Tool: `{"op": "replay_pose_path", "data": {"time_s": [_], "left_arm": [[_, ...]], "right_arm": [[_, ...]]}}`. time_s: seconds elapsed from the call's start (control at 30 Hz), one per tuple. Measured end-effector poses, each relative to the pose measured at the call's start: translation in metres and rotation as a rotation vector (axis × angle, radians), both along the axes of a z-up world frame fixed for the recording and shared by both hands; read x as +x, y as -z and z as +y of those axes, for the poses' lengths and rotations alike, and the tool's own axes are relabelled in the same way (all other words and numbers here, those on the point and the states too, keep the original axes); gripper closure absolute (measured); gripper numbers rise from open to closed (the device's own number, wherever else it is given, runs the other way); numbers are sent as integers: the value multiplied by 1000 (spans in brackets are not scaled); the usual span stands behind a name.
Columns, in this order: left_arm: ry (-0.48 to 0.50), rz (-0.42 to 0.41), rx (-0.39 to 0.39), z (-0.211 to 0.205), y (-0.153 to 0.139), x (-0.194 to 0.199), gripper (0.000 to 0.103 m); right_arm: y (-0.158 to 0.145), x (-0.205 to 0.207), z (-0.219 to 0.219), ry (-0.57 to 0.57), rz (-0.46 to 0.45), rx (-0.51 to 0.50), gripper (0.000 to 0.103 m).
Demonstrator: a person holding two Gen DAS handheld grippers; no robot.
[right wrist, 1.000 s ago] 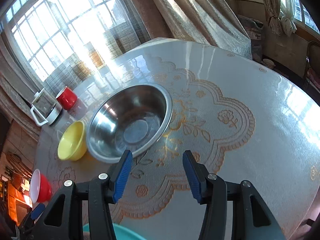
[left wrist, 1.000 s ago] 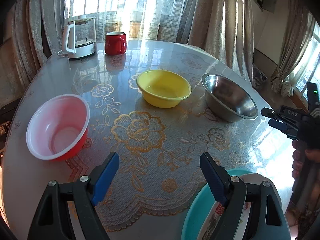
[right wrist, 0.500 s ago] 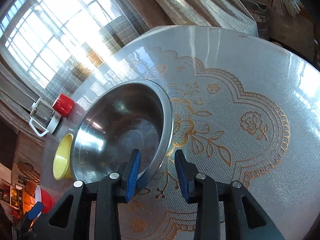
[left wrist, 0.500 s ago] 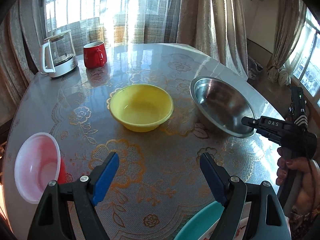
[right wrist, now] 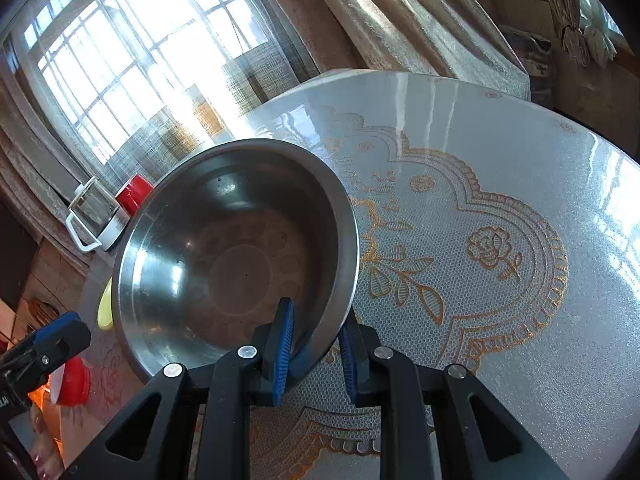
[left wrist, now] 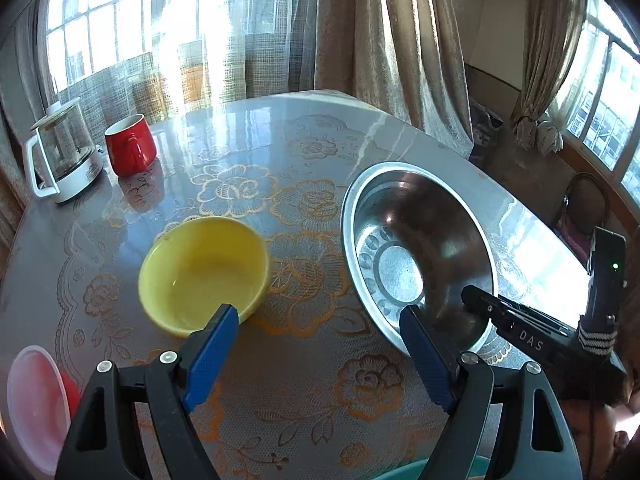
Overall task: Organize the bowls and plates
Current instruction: 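Close the right tool on the steel bowl's rim while the left tool grips it too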
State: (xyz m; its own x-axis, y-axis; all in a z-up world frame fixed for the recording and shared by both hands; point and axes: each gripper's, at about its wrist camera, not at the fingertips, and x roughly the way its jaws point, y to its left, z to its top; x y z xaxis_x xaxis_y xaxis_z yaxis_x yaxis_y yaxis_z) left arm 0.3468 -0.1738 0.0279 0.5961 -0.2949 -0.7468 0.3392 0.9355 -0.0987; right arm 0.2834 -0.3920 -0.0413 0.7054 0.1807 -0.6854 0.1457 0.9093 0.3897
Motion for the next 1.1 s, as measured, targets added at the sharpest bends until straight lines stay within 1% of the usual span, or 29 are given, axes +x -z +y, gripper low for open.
{"op": "replay_pose_path", "data": {"time_s": [0.1, 0.2, 0.33, 0.43, 0.73, 0.8, 0.9, 0.93, 1.0, 1.1], "left_arm": [[1, -3, 17, -9, 2, 8, 20], [12, -2, 27, -17, 5, 12, 20], [24, -3, 34, -26, 9, 15, 21], [37, -13, 55, -33, 12, 17, 28], [33, -25, 100, -43, 21, 22, 43], [33, -24, 101, -43, 24, 22, 51], [38, -16, 116, -45, 30, 23, 71], [46, -15, 123, -47, 31, 23, 73], [53, -12, 144, -50, 34, 21, 83], [59, -23, 166, -52, 34, 18, 82]], "right_arm": [[3, -3, 2, 0, -16, -33, 81], [7, -5, -2, 8, -13, -7, 82], [8, -5, 0, 7, -14, -21, 82], [5, -7, 5, 4, -17, -52, 82], [4, -5, 7, 6, -15, -71, 82], [4, -5, 7, 5, -15, -73, 82], [5, -6, 6, 6, -14, -63, 82], [5, -6, 6, 6, -14, -58, 82], [4, -7, 6, -4, -23, -54, 82], [2, -7, 11, -5, -27, -85, 82]]}}
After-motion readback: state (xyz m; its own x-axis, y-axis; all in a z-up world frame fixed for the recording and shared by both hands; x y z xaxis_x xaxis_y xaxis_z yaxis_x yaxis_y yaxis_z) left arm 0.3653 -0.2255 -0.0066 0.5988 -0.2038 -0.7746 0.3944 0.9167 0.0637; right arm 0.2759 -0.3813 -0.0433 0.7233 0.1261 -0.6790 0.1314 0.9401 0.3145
